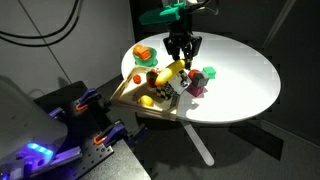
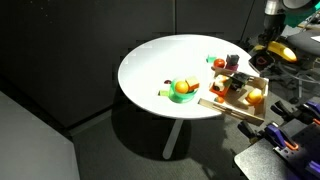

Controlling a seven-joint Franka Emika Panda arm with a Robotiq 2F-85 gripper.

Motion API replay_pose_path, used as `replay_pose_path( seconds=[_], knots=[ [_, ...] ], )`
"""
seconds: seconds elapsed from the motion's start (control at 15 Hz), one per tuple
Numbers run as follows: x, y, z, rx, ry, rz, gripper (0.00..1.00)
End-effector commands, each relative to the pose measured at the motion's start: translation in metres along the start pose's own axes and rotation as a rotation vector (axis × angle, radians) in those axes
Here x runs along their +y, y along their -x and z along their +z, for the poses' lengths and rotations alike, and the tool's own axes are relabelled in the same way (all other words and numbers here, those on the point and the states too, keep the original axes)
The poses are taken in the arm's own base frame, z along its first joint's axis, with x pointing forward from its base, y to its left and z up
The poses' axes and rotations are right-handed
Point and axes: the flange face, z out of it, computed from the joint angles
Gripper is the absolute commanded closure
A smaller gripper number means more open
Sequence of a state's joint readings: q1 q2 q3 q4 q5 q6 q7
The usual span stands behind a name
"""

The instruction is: Pick up the toy banana and the block with the letter d on it and put them in the tray

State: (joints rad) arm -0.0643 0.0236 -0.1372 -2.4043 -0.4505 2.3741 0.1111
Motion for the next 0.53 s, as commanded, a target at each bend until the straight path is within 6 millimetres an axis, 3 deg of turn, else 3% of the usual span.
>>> replay_pose_path(
  seconds=[0.0,0.47],
  knots=[
    [-0.010,0.028,-0.013,0.026,0.012,-0.046,0.82],
    [-0.044,0.055,-0.019,0.043,-0.012,-0.096,0.82]
  ],
)
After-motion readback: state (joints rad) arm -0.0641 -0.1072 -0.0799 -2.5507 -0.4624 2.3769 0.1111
